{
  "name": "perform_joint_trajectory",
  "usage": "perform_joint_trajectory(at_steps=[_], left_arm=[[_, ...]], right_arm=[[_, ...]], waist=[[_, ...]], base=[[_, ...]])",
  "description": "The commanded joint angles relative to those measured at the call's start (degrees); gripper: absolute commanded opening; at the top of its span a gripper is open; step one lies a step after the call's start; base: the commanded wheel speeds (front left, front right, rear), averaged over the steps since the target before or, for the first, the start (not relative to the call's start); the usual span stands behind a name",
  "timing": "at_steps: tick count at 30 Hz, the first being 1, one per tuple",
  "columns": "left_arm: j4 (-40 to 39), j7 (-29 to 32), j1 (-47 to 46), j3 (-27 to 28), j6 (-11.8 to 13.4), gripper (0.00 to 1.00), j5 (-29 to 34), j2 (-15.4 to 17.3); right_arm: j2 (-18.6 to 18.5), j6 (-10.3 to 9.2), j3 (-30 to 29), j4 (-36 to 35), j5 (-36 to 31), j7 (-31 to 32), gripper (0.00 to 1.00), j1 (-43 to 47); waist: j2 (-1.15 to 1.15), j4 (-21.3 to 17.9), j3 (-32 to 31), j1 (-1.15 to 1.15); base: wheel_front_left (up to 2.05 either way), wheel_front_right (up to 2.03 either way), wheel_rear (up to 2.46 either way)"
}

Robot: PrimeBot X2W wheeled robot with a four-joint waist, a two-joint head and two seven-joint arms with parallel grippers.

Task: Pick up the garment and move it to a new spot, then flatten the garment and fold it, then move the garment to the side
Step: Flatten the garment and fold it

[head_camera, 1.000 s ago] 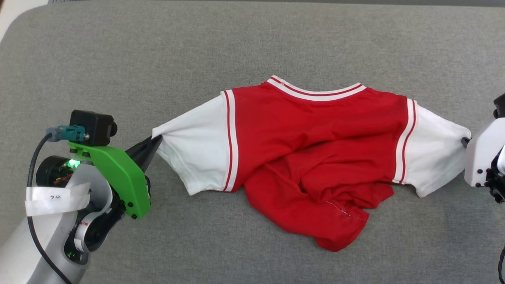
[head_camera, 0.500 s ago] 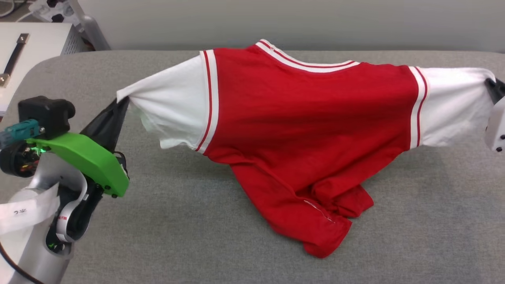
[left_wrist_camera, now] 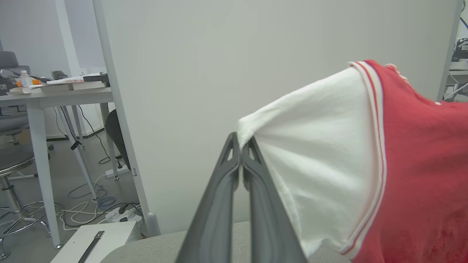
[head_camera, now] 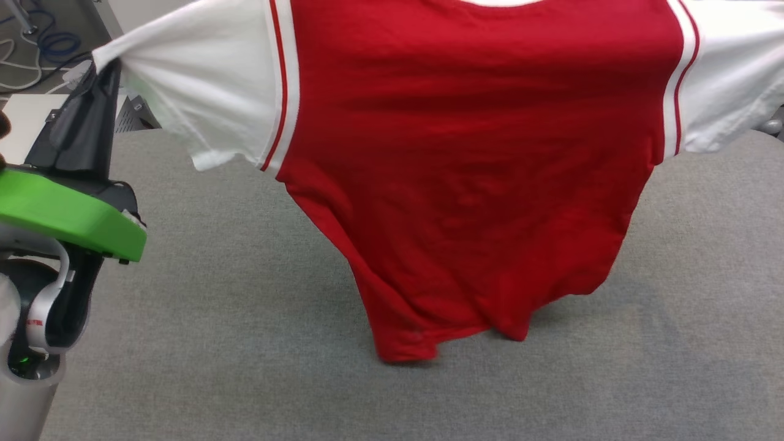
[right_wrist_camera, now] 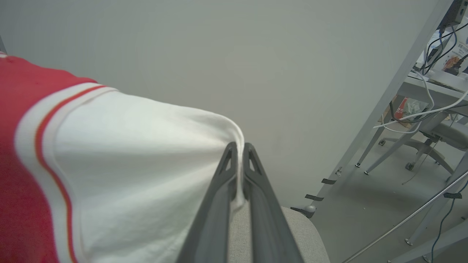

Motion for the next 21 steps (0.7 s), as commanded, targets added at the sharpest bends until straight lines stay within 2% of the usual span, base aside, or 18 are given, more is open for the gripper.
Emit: perform_joint_trajectory(at_steps=[1,11,21], left_arm=[[-0.6,-0.03,-1.07,0.94,0.48,0.0,-0.6,0.53],[-0.53,3.17,-7.71,4.15,-1.17,0.0,-3.72,3.88],[8.25,3.55,-22.42,3.34,-6.31,0.0,-4.82,4.92]], right_arm=[[-0.26,-0.05,-0.52,-0.59,0.28,-0.45,0.0,-1.17],[1.75,-0.05,-2.85,-2.3,-0.28,-2.59,0.0,-6.24],[4.72,-0.05,-4.12,3.2,-2.59,-6.99,0.0,-18.73]], waist=[[0.0,0.0,-0.2,0.0],[0.0,-0.26,3.81,0.0],[0.0,-0.79,14.56,0.0]], base=[[0.0,0.0,0.0],[0.0,0.0,0.0],[0.0,0.0,0.0]])
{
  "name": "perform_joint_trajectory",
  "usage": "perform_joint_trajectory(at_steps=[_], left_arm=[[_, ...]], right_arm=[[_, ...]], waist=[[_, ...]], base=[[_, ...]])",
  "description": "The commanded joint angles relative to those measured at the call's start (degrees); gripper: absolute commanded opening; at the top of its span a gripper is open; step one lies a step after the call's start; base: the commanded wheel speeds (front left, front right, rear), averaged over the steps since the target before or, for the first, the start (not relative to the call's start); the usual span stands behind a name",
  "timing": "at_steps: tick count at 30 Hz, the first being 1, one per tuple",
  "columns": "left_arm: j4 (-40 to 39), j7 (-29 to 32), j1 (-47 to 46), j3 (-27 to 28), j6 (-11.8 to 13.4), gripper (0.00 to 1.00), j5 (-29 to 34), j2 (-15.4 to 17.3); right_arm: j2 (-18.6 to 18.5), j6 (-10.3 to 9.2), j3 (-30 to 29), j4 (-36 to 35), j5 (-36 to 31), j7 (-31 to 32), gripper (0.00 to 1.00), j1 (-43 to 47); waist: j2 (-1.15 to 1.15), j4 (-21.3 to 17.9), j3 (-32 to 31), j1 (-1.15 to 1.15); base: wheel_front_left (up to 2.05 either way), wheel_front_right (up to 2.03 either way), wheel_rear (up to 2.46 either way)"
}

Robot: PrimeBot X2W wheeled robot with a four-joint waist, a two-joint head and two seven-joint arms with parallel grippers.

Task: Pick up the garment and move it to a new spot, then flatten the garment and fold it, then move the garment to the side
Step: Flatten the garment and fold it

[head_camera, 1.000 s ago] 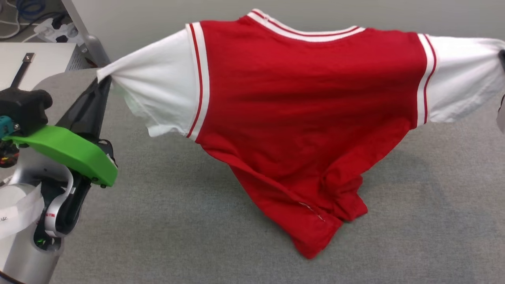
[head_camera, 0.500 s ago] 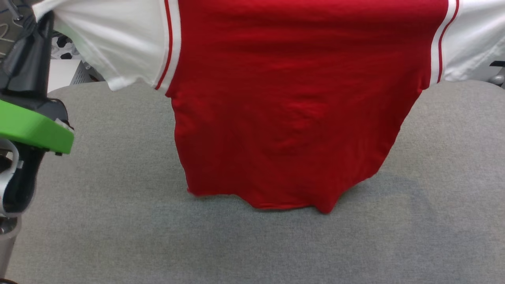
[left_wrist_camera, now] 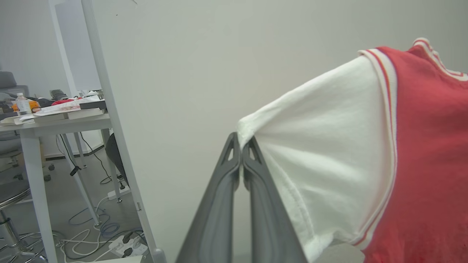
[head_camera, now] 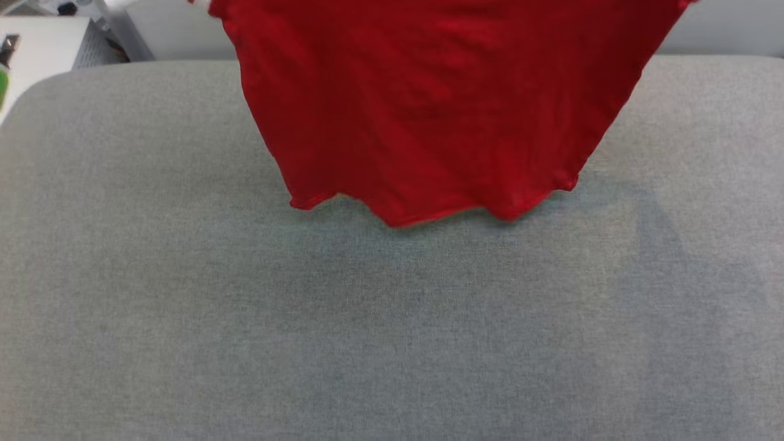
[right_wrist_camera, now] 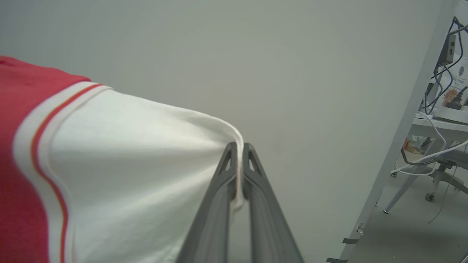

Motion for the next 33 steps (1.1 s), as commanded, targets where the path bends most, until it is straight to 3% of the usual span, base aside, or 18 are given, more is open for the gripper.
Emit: perform_joint_trajectory(at_steps=[1,11,22,28,33], left_arm=[[1.83,-0.5,-3.5,0.1,-0.59,0.0,-0.01,0.45],[17.42,-5.6,-26.23,-4.04,-5.63,0.0,4.93,-2.54],[37.35,-15.64,-49.1,-5.11,-6.8,0.0,8.09,-8.94],[45.05,-22.21,-55.25,-6.13,-7.6,0.0,9.4,-11.6],[49.71,-24.34,-54.16,-8.15,-8.79,0.0,9.05,-13.49]], right_arm=[[0.33,-0.11,-0.7,1.3,-0.93,-1.02,0.0,-3.35],[1.4,-0.11,-1.04,13.16,-5.32,-5.57,0.0,-24.67],[6.17,-0.11,-5.31,29.0,-12.97,-16.49,0.0,-44.8],[7.37,-0.11,-8.81,35.34,-16.25,-22.52,0.0,-50.25],[8.72,-0.11,-9.39,40.37,-17.53,-25.73,0.0,-49.13]], waist=[[0.0,-0.51,6.51,0.0],[0.0,-0.84,19.6,0.0],[0.0,-0.8,28.82,0.0],[0.0,-0.12,30.93,0.0],[0.0,0.34,31.05,0.0]], base=[[0.0,0.0,0.0],[0.0,0.0,0.0],[0.0,0.0,0.0],[0.0,0.0,0.0],[0.0,0.0,0.0]])
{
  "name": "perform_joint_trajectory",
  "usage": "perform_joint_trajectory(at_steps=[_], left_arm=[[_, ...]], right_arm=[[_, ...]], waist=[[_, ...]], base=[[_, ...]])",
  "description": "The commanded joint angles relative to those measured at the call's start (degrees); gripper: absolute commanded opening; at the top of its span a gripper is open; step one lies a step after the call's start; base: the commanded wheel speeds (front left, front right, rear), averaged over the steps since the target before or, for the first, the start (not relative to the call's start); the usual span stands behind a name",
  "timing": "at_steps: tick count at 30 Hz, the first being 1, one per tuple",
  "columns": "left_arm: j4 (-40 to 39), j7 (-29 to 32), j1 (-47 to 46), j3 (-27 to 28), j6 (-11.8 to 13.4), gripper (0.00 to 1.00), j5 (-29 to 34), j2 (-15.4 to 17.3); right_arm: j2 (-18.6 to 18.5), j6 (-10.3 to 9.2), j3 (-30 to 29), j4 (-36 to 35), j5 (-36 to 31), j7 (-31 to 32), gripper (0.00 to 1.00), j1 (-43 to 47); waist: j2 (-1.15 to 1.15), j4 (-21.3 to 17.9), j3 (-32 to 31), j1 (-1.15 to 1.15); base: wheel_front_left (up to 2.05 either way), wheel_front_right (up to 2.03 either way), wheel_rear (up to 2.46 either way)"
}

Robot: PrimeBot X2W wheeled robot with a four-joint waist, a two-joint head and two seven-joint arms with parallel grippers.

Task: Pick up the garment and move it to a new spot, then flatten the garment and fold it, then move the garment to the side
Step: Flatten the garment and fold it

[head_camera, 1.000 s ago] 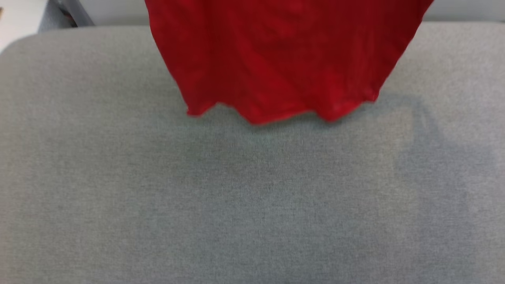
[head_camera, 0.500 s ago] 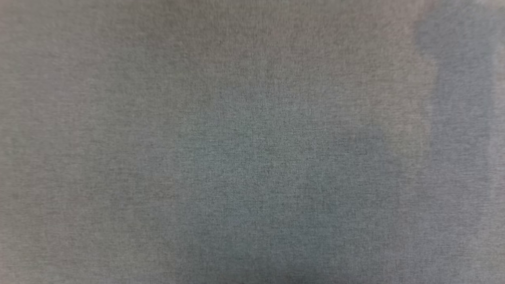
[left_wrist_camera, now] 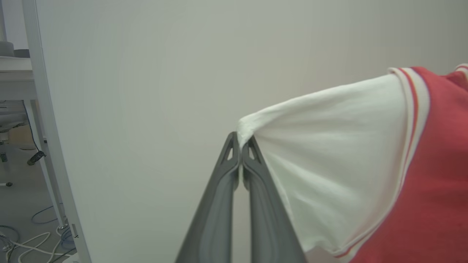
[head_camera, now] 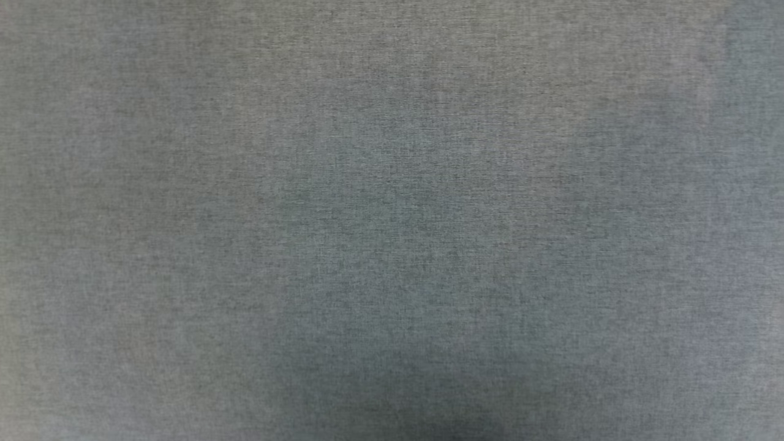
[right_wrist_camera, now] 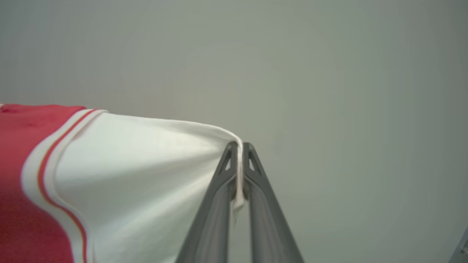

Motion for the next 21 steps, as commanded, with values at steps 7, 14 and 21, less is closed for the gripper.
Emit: perform_joint_trajectory(at_steps=[7,14,21], left_arm=[[2.76,-2.26,8.85,-2.02,-0.76,0.0,-2.66,-2.41],[0.11,-2.72,22.79,-4.78,-0.85,0.0,-6.08,-3.92],[-5.65,-2.76,39.21,-4.73,-0.86,0.0,-8.2,-4.28]], right_arm=[[-0.41,-0.11,1.27,5.45,1.86,-3.28,0.0,6.88],[-1.38,-0.11,5.3,7.64,7.23,-5.0,0.0,18.29],[-2.0,-0.11,10.31,6.98,14.94,-5.17,0.0,33.21]], waist=[[0.0,1.3,-2.01,-0.02],[0.0,1.69,-7.38,-0.02],[0.0,1.29,-15.25,-0.02]], base=[[0.0,0.0,0.0],[0.0,0.0,0.0],[0.0,0.0,0.0]])
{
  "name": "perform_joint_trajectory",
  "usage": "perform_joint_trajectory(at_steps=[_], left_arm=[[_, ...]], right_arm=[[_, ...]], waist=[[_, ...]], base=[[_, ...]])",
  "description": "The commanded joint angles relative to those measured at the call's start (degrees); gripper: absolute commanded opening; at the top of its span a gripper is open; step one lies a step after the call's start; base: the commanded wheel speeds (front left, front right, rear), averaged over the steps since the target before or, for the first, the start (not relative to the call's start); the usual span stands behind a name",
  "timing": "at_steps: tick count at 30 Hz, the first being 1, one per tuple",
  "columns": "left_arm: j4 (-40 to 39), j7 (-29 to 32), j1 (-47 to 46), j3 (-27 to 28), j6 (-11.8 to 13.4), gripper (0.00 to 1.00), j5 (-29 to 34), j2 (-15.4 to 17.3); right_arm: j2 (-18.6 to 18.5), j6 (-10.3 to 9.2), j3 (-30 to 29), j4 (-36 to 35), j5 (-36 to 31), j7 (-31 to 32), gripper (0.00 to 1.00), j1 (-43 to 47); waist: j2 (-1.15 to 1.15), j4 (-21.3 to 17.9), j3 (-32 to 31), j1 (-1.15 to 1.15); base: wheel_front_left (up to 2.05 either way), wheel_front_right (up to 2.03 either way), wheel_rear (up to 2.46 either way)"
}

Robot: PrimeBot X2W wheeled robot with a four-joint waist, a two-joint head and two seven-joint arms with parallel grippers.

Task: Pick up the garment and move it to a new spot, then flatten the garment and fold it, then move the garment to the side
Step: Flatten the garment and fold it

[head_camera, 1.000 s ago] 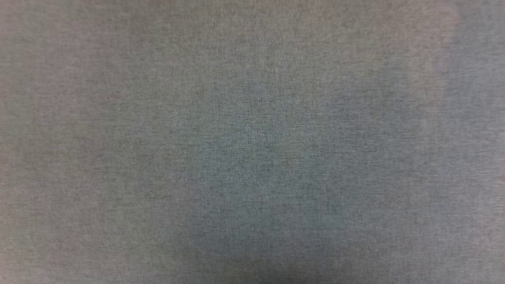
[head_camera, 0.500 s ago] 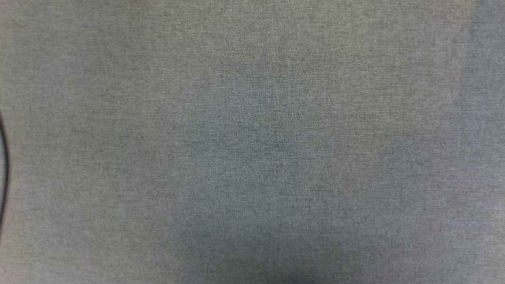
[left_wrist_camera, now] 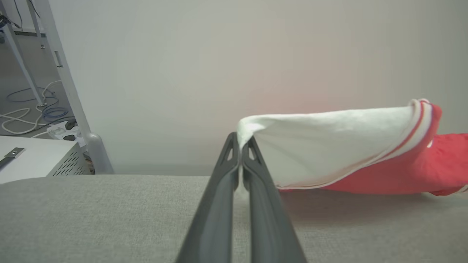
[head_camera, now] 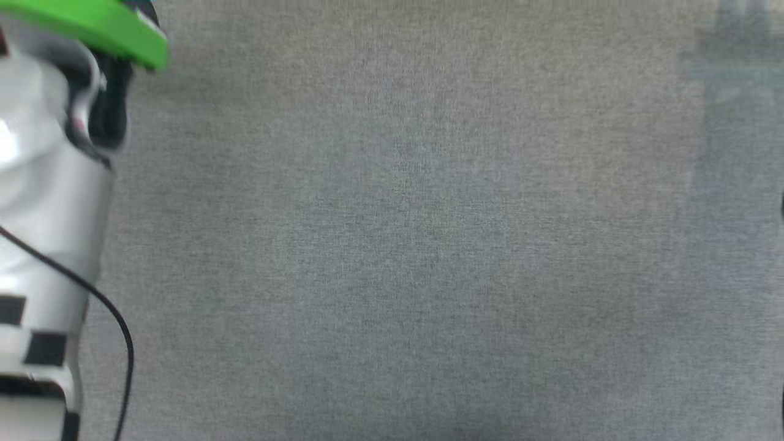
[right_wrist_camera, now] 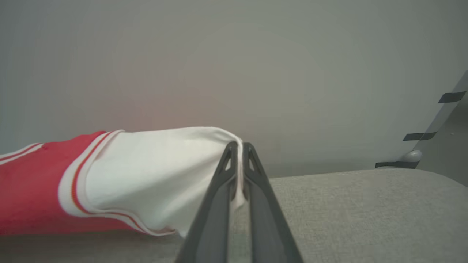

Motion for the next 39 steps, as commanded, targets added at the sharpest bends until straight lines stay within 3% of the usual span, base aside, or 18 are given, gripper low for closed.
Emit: perform_joint_trajectory(at_steps=[1,5,6,15,24,39], left_arm=[[-0.82,-0.32,3.76,0.89,-0.14,0.0,-0.6,-0.31],[-2.29,-0.33,14.67,1.09,-0.15,0.0,-1.34,-1.28],[-2.59,-0.33,21.41,0.59,-0.15,0.0,-2.28,-1.57],[-4.14,0.26,37.34,-0.3,0.97,0.0,-5.3,-1.81],[-7.66,2.44,49.25,0.02,3.11,0.0,-8.06,-0.1],[-22.63,12.9,65.49,-2.32,7.44,0.0,-11.56,4.78]], right_arm=[[-0.13,-0.11,0.96,-0.64,1.68,-0.01,0.0,3.06],[-0.46,-0.11,4.05,-2.88,6.83,0.9,0.0,12.71],[-1.42,-0.11,6.22,-5.48,10.2,1.91,0.0,19.69],[-4.62,-0.11,8.17,-15.22,19.23,5.5,0.0,38.56],[-6.72,-0.11,7.87,-24.16,21.27,12.22,0.0,53.94],[-6.36,-0.11,-0.24,-44.66,23.21,33.83,0.0,77.58]], waist=[[0.0,-0.28,-5.75,0.0],[0.0,-0.53,-11.3,0.0],[0.0,-0.72,-14.49,0.0],[0.0,-1.15,-21.6,0.0],[0.0,-1.36,-26.72,0.0],[0.0,-0.62,-29.71,0.0]], base=[[0.0,0.0,0.0],[0.0,0.0,0.0],[0.0,0.0,0.0],[0.0,0.0,0.0],[0.0,0.0,0.0],[0.0,0.0,0.0]])
